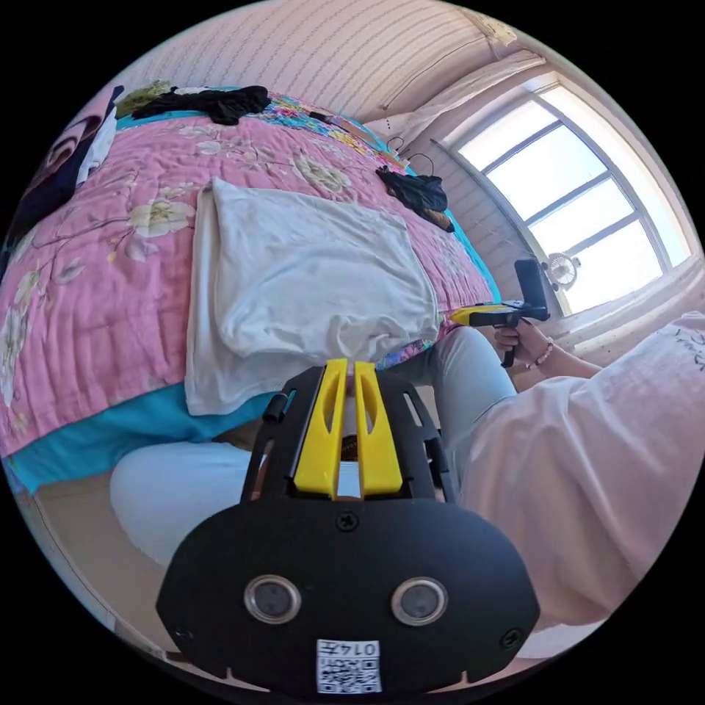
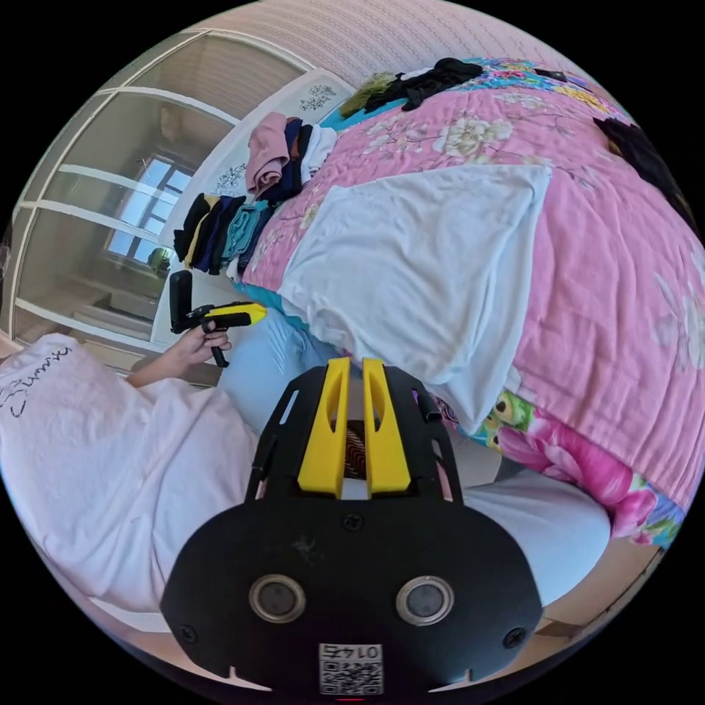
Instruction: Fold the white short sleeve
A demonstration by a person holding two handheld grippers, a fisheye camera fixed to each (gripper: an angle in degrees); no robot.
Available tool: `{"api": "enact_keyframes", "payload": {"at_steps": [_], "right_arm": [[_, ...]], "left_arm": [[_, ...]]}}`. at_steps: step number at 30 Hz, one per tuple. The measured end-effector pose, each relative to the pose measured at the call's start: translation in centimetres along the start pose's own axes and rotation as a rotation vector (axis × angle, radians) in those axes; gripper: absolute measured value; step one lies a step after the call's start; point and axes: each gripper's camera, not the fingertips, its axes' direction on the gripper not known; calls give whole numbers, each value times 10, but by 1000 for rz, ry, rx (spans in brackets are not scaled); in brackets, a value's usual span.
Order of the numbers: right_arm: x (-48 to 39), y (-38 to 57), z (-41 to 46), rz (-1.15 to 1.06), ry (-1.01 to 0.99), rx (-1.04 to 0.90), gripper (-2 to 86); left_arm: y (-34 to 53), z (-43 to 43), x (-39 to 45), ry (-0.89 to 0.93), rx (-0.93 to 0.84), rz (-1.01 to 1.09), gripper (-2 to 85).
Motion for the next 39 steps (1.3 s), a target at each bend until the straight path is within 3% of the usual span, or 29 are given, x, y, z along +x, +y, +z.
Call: {"api": "enact_keyframes", "payload": {"at_steps": [7, 16, 22, 25, 28, 34, 39], "right_arm": [[5, 1, -11, 111, 64, 108, 53], [1, -70, -46, 138, 359, 327, 82], [35, -127, -37, 294, 413, 285, 88], [43, -143, -28, 327, 452, 219, 37], [35, -151, -29, 253, 439, 206, 11], [22, -169, -55, 180, 430, 283, 3], [47, -187, -30, 284, 464, 175, 2]], "left_arm": [[-12, -5, -21, -33, 24, -65, 46], [-105, -22, -72, -197, 209, -144, 53], [-184, 10, -123, -280, 200, -280, 69], [-205, 36, -144, -259, 182, -344, 73], [-216, 61, -156, -192, 47, -332, 1], [-226, 47, -158, -225, 161, -289, -9], [-230, 89, -178, -311, 41, -326, -8]]}}
